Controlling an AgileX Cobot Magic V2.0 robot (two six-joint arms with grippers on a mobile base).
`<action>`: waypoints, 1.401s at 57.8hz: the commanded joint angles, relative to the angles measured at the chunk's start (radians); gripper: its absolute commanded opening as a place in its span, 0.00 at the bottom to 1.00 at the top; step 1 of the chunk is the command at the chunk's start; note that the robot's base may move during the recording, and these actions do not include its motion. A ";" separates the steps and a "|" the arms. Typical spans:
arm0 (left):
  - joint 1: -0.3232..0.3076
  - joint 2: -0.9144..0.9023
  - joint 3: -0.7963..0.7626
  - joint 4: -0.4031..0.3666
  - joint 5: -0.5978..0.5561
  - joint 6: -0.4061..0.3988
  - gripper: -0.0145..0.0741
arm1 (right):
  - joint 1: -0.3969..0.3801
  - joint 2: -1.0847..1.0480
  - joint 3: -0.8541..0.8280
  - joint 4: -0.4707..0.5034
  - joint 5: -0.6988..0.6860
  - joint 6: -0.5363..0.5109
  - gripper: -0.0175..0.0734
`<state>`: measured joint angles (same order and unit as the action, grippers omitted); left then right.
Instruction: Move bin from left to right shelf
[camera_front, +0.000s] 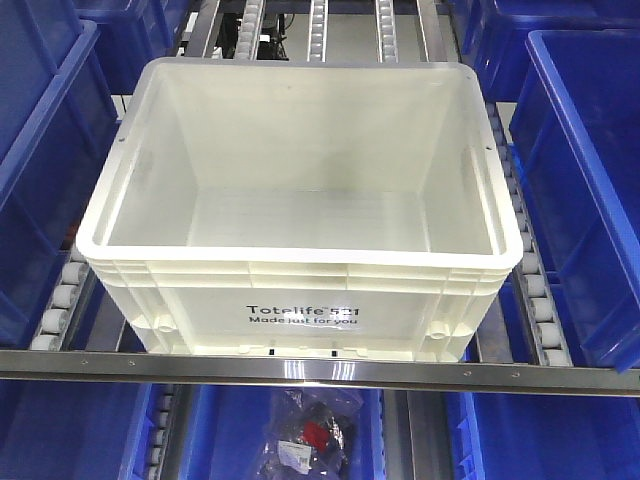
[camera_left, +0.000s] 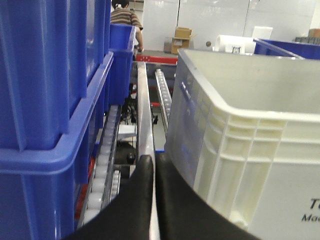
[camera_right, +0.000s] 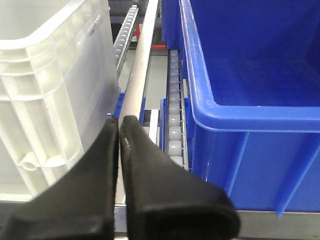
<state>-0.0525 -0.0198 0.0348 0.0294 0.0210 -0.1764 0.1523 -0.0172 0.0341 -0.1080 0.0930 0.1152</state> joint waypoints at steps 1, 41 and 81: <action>-0.003 -0.008 0.004 -0.002 -0.139 0.004 0.16 | -0.003 -0.004 0.006 -0.009 -0.108 -0.002 0.18; -0.009 0.351 -0.501 0.119 0.172 0.017 0.16 | -0.002 0.404 -0.455 -0.013 0.017 0.077 0.18; -0.083 0.391 -0.496 0.096 0.197 0.015 0.49 | -0.002 0.489 -0.455 -0.016 -0.003 0.083 0.55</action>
<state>-0.1117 0.3500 -0.4281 0.1315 0.2851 -0.1586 0.1523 0.4609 -0.3845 -0.1120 0.1688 0.2011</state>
